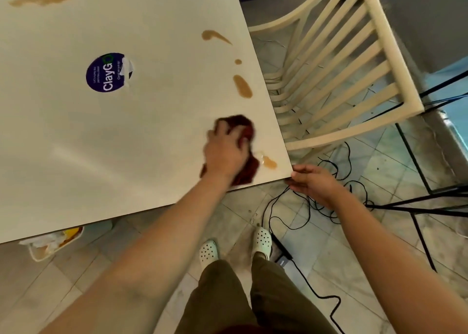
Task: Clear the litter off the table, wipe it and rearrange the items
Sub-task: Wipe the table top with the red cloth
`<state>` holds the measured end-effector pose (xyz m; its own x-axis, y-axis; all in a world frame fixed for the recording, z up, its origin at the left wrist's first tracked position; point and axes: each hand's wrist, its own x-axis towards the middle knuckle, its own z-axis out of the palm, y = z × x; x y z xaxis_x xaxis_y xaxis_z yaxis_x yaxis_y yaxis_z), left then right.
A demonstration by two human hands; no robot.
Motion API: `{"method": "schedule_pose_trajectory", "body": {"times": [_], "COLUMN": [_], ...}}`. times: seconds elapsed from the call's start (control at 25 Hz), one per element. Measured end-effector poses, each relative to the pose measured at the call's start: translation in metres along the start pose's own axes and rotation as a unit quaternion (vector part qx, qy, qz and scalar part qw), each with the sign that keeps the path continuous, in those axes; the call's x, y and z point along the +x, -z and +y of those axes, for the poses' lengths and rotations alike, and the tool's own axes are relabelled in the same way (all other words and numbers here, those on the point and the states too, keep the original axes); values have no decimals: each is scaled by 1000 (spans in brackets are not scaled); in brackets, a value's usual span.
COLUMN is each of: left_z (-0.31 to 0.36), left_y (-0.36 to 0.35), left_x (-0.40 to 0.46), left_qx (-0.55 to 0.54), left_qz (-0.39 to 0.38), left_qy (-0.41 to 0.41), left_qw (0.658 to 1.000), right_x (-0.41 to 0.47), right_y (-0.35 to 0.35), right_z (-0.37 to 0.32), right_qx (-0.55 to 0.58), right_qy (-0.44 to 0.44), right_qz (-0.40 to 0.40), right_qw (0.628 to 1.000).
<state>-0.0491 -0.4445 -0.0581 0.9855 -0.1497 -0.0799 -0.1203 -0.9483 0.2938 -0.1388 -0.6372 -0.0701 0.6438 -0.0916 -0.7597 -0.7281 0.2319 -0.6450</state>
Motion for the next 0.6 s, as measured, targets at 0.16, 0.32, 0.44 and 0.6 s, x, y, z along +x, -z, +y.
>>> {"method": "schedule_pose_trajectory", "body": {"times": [0.16,0.32,0.44,0.6], "left_z": [32,-54,-74,12], "left_y": [-9,16,27,0], "left_x": [-51,-47,1,10], "left_qx": [7,22,34,48], "left_qz": [-85,-15,15,8], "left_qy": [-168,-152,42,-7], "left_qw": [982,988,998,999], "right_x": [2,6,8,8], "right_y": [5,8,9,11], "right_z": [4,2,-2,-1], "right_qx": [-3,-50,-85,-82], "right_qy": [6,14,19,19], "right_qz": [-11,-11,-18,-19], "right_qw": [1000,999,996,996]}}
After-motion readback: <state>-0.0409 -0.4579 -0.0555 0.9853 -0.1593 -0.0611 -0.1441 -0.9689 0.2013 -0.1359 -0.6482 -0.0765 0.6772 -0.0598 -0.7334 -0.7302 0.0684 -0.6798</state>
